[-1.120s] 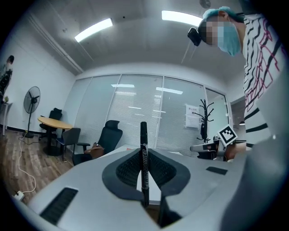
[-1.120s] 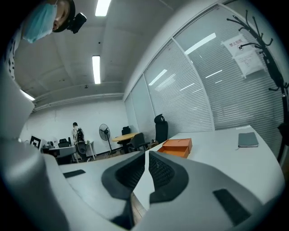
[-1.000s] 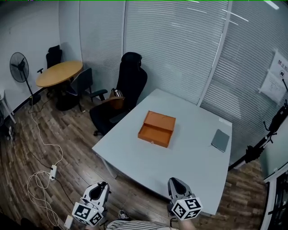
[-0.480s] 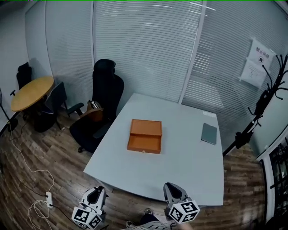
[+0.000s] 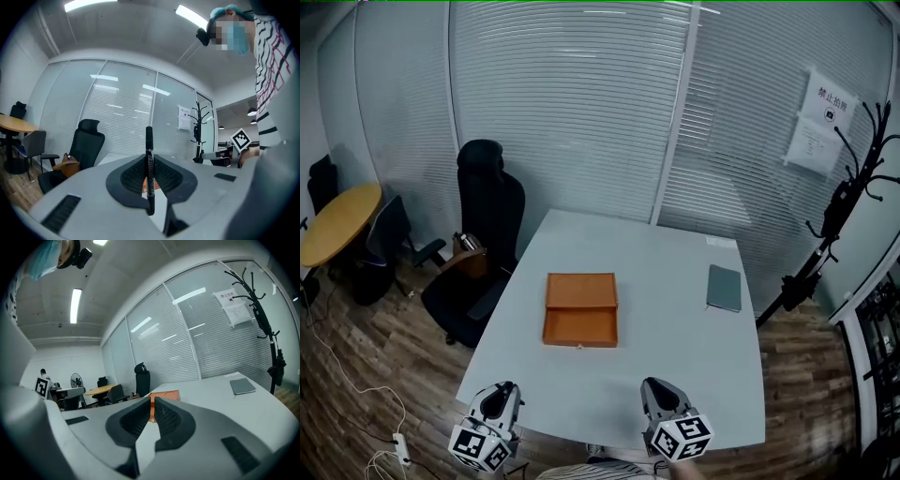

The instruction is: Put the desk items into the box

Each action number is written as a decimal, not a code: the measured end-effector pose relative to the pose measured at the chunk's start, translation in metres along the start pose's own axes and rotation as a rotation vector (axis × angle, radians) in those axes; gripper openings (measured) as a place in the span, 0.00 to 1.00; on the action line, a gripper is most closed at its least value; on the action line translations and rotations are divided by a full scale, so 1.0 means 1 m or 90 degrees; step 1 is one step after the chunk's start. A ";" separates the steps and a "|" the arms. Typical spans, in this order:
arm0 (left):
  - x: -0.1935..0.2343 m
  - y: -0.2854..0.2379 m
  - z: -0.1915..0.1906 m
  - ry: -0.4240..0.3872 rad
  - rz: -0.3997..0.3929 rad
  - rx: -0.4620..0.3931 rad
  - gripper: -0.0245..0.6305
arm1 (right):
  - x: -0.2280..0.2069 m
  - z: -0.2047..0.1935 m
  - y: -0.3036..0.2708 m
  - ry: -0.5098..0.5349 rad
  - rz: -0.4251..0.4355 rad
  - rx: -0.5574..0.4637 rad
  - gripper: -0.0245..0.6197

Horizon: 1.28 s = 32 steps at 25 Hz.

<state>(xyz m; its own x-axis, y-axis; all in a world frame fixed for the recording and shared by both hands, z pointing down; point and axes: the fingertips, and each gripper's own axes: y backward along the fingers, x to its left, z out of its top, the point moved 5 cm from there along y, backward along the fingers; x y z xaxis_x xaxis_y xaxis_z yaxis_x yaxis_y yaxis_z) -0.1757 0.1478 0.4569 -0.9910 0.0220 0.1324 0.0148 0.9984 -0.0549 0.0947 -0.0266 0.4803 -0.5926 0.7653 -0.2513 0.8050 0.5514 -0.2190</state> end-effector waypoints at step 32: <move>0.049 -0.293 -0.035 -0.208 -0.280 0.199 0.12 | -0.028 0.002 -0.073 -0.068 -0.165 -0.013 0.08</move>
<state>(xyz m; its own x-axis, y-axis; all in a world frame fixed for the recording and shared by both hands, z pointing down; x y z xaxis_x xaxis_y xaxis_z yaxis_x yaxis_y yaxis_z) -0.2239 -0.1418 0.5144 -0.8859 -0.4533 -0.0986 -0.3938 0.8472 -0.3567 0.0520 -0.0890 0.5012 -0.7775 0.5589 -0.2883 0.6261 0.7315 -0.2702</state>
